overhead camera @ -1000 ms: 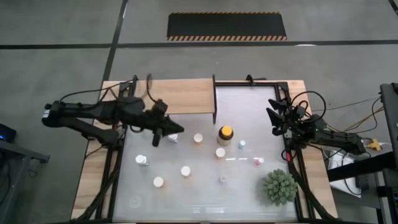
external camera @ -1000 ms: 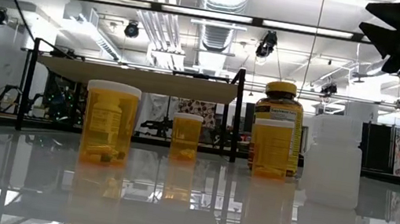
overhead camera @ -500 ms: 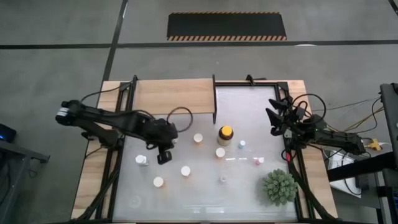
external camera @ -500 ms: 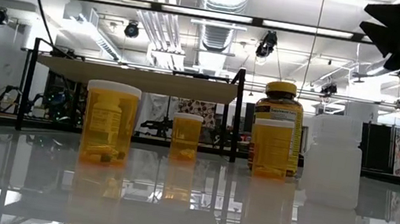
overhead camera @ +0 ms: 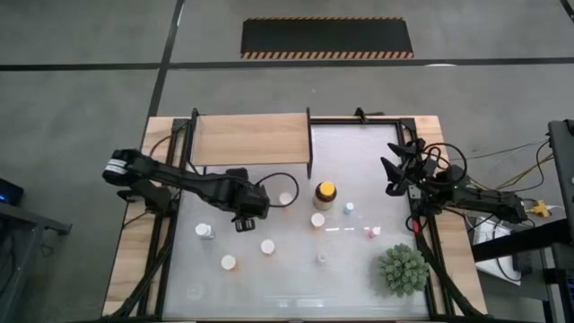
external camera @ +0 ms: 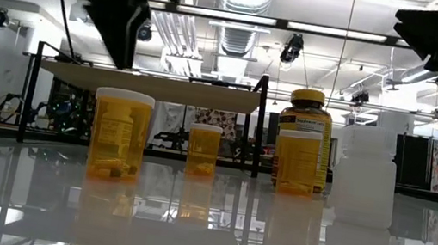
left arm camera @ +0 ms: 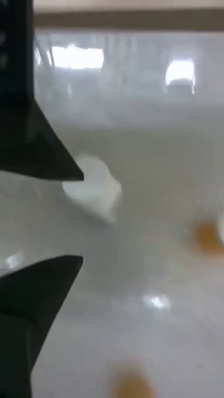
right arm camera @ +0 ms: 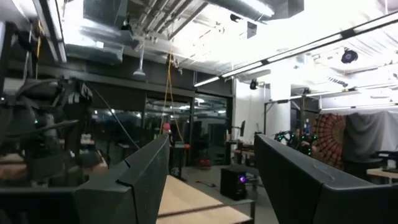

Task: Pick and place medicine bottles onto shelf by color
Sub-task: Put the top white-blue medicine bottle on the shelf

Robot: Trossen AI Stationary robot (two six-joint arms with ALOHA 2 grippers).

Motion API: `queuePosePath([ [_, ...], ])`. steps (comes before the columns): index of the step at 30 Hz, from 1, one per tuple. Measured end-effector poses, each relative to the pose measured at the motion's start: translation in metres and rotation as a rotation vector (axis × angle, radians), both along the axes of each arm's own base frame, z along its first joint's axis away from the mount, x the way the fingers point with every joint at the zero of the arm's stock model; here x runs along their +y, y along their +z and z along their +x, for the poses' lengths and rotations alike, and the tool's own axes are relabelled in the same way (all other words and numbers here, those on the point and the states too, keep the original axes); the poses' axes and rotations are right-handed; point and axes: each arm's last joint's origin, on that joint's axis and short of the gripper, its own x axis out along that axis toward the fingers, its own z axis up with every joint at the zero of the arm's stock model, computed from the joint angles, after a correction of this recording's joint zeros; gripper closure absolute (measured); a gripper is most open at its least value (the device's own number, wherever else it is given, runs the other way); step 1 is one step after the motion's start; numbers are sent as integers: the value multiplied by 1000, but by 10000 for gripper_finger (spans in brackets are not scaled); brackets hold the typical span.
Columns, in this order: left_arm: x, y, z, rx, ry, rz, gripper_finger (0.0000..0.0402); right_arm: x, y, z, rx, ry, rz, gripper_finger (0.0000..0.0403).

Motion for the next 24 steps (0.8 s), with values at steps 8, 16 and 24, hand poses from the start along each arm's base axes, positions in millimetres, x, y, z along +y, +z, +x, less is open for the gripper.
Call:
queuePosePath([
  [8,11,-29,4,96,-92,73,158,0,-8,4,110,-11,-21,177],
  [16,19,-34,2,59,-65,100,157,0,-10,5,117,35,0,177],
  [24,20,-48,0,35,-69,93,157,1,-13,6,144,58,13,177],
])
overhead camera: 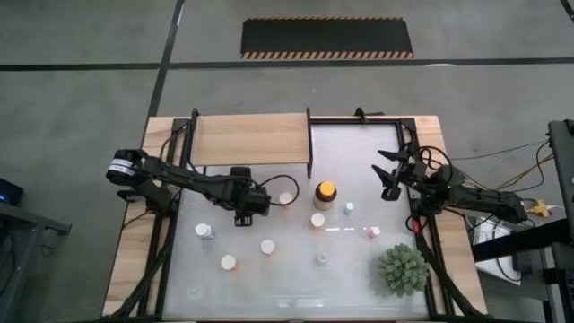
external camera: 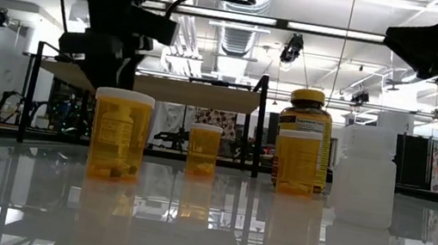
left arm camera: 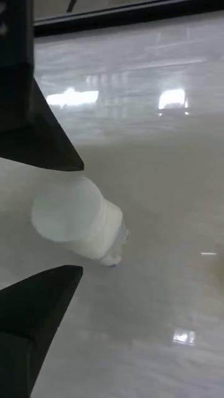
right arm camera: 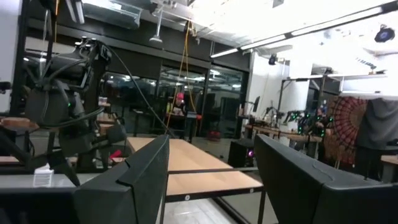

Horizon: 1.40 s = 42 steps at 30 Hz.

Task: Pick and place medicine bottles onto shelf by color
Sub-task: Put the top white-blue medicine bottle on the shelf

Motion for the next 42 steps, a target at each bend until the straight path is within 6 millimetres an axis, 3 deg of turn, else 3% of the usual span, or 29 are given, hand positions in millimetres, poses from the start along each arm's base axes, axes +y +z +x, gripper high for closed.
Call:
queuePosePath([
  [12,-3,-10,0,-11,-27,-109,164,0,-1,0,4,9,17,177],
  [22,-3,-7,-1,-21,-26,-111,251,0,-1,0,-1,14,34,177],
  [25,-4,-2,-1,-37,-7,-144,252,0,-1,0,-4,18,46,177],
  [31,-10,40,13,-121,-43,-295,246,0,-2,1,2,21,57,177],
  [36,-11,101,19,-168,-199,-291,243,0,-3,1,0,31,90,177],
  [42,23,168,8,-194,-283,-217,241,0,-4,1,2,41,126,177],
])
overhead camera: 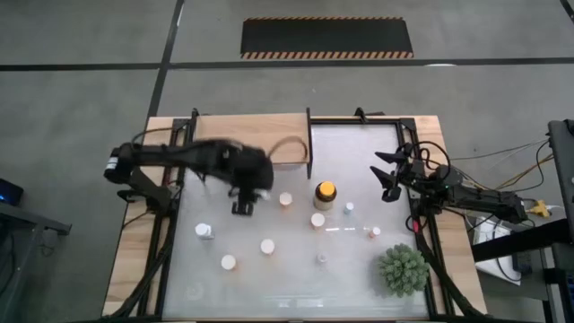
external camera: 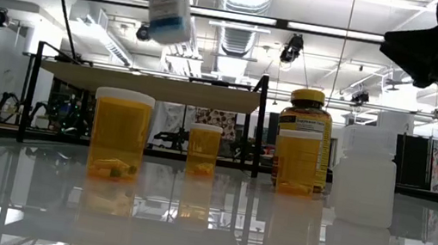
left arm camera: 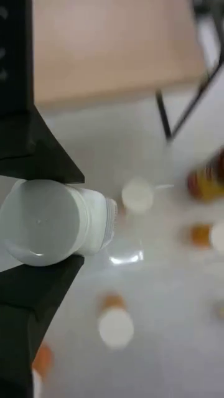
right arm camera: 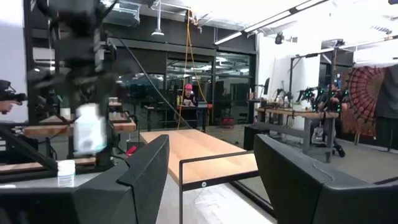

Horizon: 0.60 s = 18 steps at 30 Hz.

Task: Pick and place medicine bottles onto shelf by color
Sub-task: Put the top white-blue medicine bottle on the shelf

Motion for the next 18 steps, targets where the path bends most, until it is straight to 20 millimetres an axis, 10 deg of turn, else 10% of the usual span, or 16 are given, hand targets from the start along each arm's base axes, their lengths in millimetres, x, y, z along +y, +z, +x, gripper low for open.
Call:
queuePosePath([
  [7,71,28,-26,57,76,9,240,0,0,0,1,1,7,177],
  [18,151,0,-70,191,224,-161,240,0,-1,0,-4,8,32,177],
])
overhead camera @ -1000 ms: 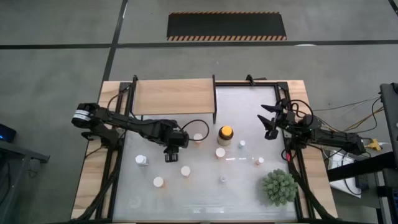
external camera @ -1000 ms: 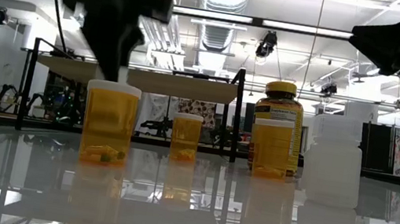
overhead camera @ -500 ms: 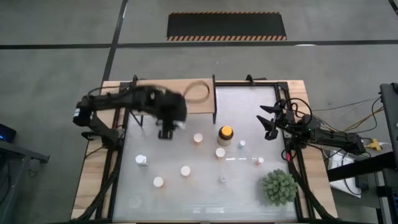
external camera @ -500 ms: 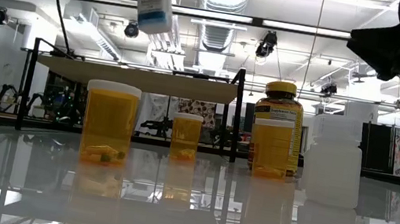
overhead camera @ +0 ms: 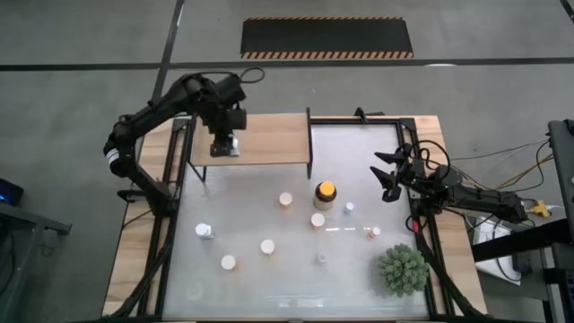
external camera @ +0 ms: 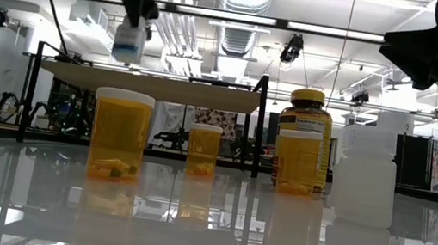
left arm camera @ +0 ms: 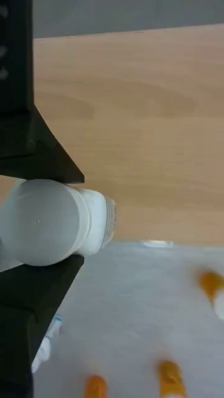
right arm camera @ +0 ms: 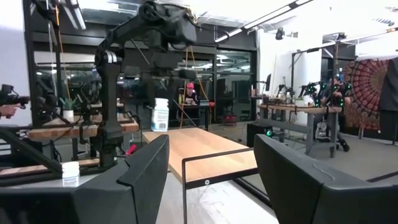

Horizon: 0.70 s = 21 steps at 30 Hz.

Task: Pick and place medicine bottles onto shelf by color
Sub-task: Put the top white-blue medicine bottle on the shelf

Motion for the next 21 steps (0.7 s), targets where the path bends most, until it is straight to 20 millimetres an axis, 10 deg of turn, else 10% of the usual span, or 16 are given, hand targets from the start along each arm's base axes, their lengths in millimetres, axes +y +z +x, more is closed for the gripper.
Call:
queuePosePath([
  [21,12,-19,-5,48,15,69,240,0,-1,0,10,-6,6,177],
])
